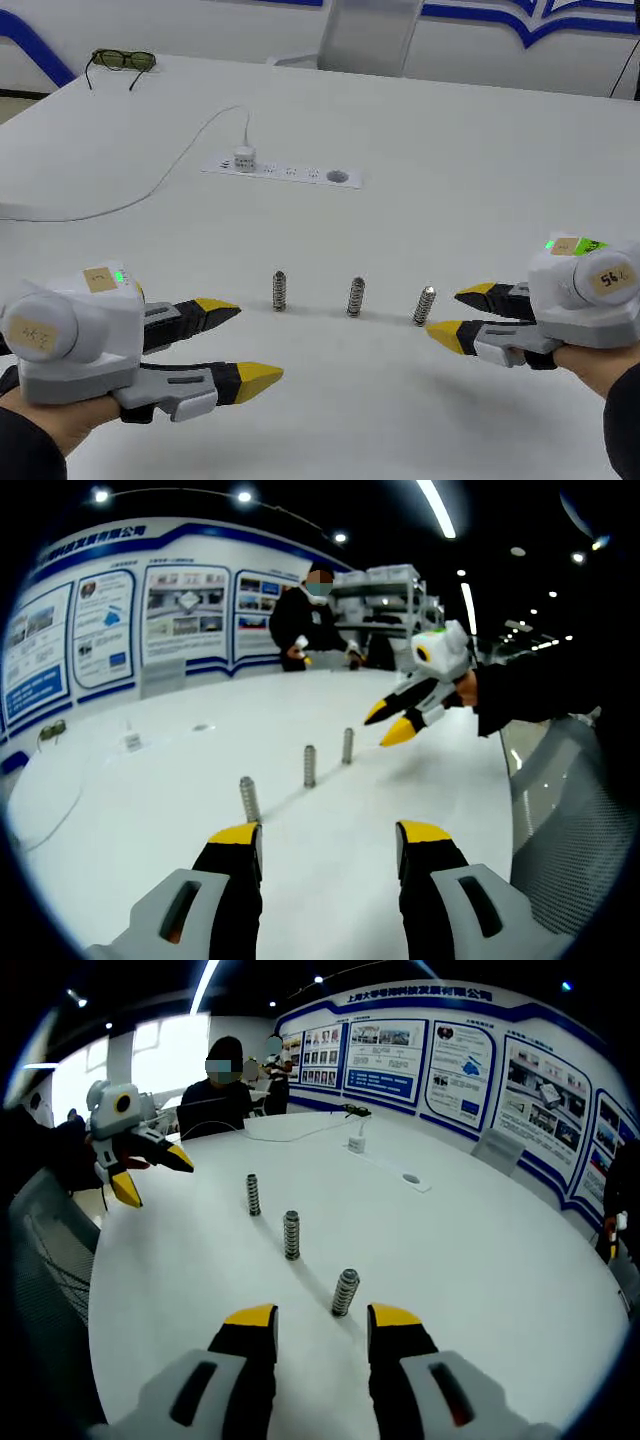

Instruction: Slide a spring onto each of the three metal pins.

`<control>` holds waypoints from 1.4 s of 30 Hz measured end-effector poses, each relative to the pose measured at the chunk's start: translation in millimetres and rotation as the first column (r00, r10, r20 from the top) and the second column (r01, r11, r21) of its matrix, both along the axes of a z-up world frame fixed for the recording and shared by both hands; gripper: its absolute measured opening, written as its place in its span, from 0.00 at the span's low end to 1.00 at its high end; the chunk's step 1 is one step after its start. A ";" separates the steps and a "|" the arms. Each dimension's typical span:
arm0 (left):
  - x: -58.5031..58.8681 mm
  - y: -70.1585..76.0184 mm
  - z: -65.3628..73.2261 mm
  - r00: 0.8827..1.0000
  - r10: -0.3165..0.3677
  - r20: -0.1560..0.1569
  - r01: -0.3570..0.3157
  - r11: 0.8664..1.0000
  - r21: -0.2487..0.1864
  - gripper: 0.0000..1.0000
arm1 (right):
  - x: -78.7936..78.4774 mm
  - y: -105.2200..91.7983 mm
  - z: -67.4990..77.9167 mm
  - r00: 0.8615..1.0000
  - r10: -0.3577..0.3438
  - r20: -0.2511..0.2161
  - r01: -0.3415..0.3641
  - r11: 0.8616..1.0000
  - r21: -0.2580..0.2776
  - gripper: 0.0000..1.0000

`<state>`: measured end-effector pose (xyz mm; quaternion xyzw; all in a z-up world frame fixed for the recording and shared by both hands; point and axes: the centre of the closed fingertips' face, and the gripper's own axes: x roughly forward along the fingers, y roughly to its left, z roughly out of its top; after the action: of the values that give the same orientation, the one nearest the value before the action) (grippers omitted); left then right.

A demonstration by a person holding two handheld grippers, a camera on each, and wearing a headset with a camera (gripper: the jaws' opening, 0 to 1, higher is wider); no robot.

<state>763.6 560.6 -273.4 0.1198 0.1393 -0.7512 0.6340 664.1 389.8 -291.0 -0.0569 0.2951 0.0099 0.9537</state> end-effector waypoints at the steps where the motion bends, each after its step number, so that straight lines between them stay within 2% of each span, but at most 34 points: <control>1: 1.7 0.3 -0.3 1.000 0.005 0.000 -0.005 1.000 0.000 0.56 | -0.9 1.0 0.5 1.000 0.002 0.004 -0.002 1.000 0.001 0.37; 10: 10.8 2.3 -3.3 1.000 0.032 -0.001 -0.032 0.999 0.010 0.59 | -10.6 10.6 3.4 1.000 0.010 0.027 -0.010 1.000 0.009 0.41; 20: 14.1 3.2 -9.9 0.999 0.043 -0.005 -0.043 0.999 0.026 0.61 | -19.8 14.5 6.1 0.999 -0.001 0.050 0.000 1.000 0.012 0.44; 42: 21.6 4.5 -18.8 0.997 0.071 -0.025 -0.070 0.996 0.046 0.65 | -24.5 21.7 13.4 0.991 -0.010 0.131 0.005 0.999 0.041 0.60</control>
<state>785.1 565.1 -292.3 0.1189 0.1689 -0.7265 0.6554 639.6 411.5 -277.6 -0.0368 0.2316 0.0086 0.9721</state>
